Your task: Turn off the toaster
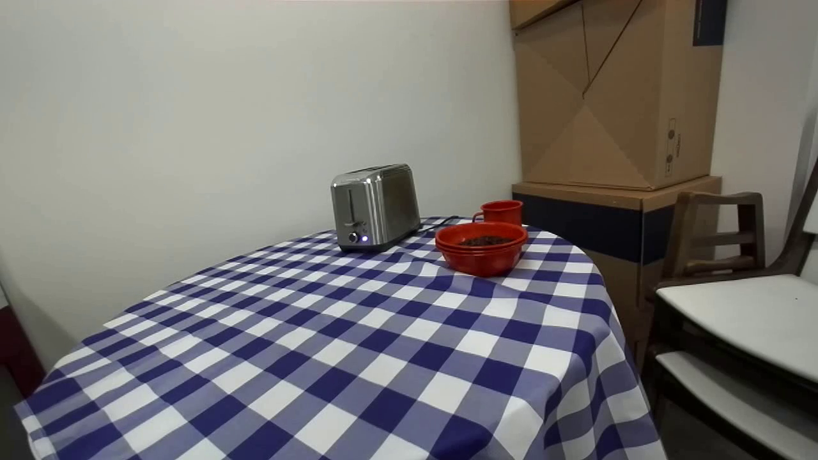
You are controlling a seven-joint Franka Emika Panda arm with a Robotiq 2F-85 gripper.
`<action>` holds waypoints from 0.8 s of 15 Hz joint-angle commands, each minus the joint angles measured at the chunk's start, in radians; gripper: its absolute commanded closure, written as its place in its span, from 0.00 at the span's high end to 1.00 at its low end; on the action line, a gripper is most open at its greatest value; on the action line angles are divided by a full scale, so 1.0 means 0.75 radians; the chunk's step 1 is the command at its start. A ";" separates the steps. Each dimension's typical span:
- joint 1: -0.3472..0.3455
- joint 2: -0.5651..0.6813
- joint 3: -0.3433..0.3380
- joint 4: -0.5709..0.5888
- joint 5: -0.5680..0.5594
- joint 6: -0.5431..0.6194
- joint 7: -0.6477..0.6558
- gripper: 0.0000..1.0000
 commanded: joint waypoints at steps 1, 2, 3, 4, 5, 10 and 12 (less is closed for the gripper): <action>0.069 0.200 -0.023 0.018 0.213 0.333 0.092 1.00; 0.085 0.261 -0.017 0.021 0.274 0.446 0.107 1.00; 0.105 0.332 -0.007 0.032 0.329 0.561 0.116 1.00; 0.127 0.406 0.000 0.038 0.374 0.668 0.106 1.00; 0.148 0.497 0.013 0.060 0.406 0.759 0.100 1.00; 0.209 0.886 0.075 0.230 0.557 0.960 0.085 1.00; 0.193 1.030 0.120 0.339 0.619 0.956 0.079 1.00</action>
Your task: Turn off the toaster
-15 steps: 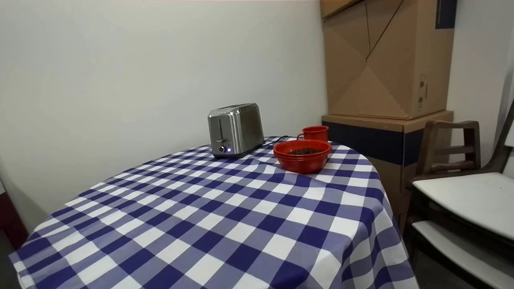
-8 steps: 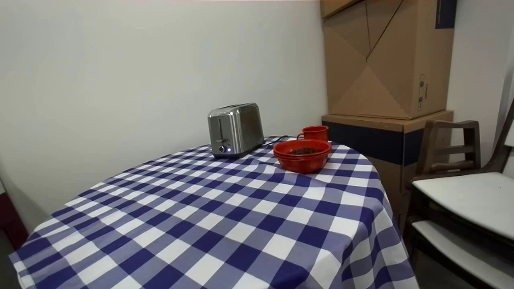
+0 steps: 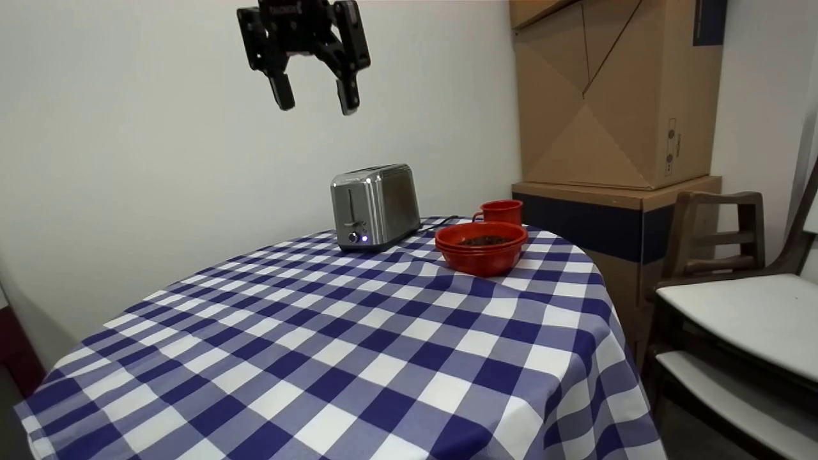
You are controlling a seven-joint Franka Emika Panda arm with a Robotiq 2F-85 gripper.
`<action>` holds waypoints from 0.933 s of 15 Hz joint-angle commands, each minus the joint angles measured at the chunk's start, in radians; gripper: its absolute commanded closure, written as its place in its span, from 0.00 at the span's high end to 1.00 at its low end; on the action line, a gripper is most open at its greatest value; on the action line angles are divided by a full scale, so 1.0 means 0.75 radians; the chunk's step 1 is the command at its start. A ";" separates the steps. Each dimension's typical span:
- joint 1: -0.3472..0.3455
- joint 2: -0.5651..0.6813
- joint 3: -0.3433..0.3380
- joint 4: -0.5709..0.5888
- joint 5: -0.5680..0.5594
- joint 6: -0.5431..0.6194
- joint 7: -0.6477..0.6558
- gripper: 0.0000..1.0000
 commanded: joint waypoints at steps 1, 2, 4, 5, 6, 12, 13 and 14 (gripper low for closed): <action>-0.030 0.296 0.080 0.245 0.104 -0.005 0.002 1.00; -0.050 0.358 0.108 0.303 0.112 -0.016 0.002 1.00; -0.091 0.483 0.165 0.418 0.084 -0.027 0.032 1.00; -0.111 0.547 0.191 0.475 0.059 -0.023 0.062 1.00; -0.129 0.603 0.214 0.525 0.044 -0.017 0.083 1.00; -0.178 0.908 0.321 0.789 -0.041 0.026 0.230 1.00; -0.175 0.953 0.335 0.831 -0.046 0.041 0.262 1.00; -0.174 0.992 0.347 0.871 -0.053 0.047 0.290 1.00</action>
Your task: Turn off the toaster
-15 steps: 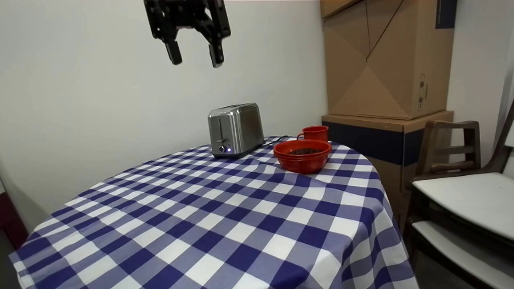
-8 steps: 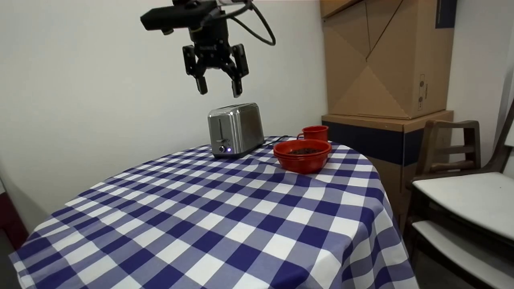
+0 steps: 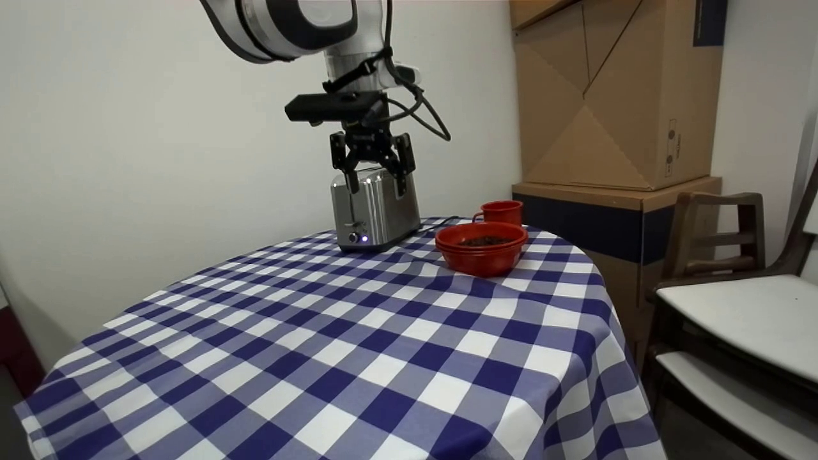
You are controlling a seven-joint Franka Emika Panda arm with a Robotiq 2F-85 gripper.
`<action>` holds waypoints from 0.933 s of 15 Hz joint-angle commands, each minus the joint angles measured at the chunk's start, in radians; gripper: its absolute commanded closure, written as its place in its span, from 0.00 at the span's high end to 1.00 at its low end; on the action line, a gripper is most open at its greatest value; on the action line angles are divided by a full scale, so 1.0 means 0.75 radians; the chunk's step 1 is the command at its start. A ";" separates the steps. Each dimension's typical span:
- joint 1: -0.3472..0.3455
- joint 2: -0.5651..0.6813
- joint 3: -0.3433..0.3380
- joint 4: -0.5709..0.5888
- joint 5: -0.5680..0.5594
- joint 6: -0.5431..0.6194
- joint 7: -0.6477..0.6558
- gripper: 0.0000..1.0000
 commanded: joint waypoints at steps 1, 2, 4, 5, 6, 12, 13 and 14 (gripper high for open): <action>-0.015 0.179 0.061 0.196 -0.042 0.041 0.128 1.00; -0.014 0.215 0.074 0.231 -0.041 0.055 0.153 1.00; -0.015 0.288 0.097 0.291 -0.043 0.104 0.176 1.00; -0.016 0.325 0.109 0.320 -0.046 0.121 0.178 1.00; -0.015 0.357 0.115 0.347 -0.053 0.132 0.184 1.00; 0.010 0.542 0.118 0.511 -0.165 0.153 0.175 1.00; 0.009 0.571 0.126 0.539 -0.182 0.170 0.158 1.00; 0.009 0.592 0.132 0.561 -0.196 0.185 0.151 1.00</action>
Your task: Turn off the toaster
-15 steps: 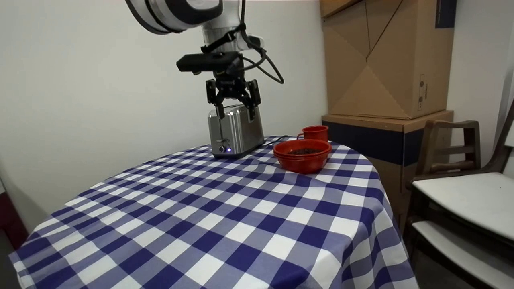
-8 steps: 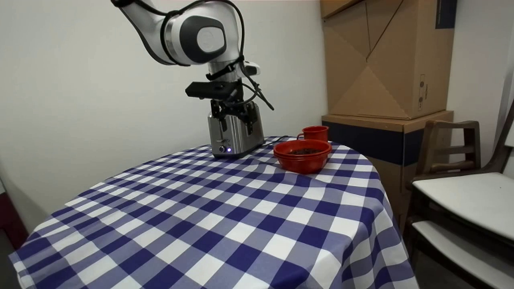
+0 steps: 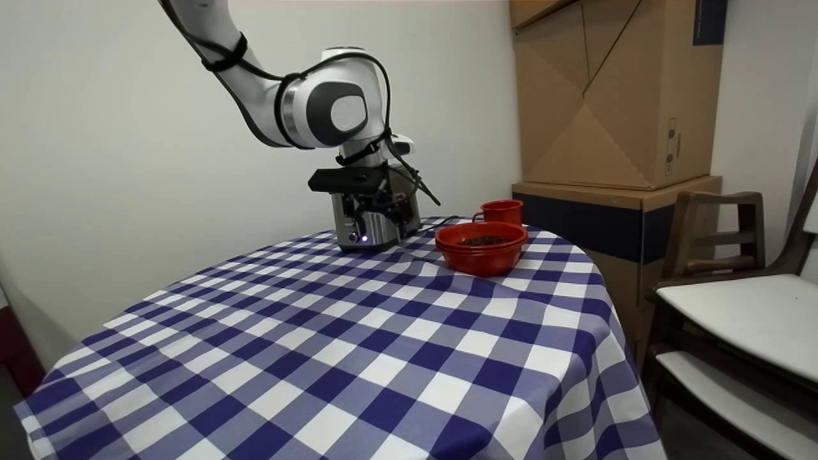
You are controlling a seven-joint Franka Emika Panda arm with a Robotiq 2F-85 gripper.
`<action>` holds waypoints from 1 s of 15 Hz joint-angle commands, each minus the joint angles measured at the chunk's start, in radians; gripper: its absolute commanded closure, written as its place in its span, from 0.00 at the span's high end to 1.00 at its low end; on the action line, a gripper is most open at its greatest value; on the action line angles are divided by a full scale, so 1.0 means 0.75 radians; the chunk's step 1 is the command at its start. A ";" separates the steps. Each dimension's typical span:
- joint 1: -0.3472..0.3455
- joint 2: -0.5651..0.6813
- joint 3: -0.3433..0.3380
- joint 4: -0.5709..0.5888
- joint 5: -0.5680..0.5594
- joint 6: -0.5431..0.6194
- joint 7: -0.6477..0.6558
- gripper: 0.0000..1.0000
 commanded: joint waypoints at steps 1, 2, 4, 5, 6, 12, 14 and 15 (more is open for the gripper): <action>-0.002 0.120 0.029 0.143 -0.067 0.062 -0.002 1.00; 0.000 0.136 0.036 0.161 -0.076 0.078 -0.003 1.00; 0.000 0.169 0.059 0.196 -0.092 0.141 -0.021 1.00; 0.000 0.183 0.069 0.212 -0.102 0.167 -0.030 1.00; -0.002 0.196 0.079 0.227 -0.107 0.184 -0.034 1.00; -0.003 0.267 0.090 0.307 -0.150 0.191 -0.055 1.00; 0.006 0.277 0.083 0.319 -0.159 0.182 -0.049 1.00; 0.007 0.279 0.084 0.320 -0.164 0.182 -0.049 1.00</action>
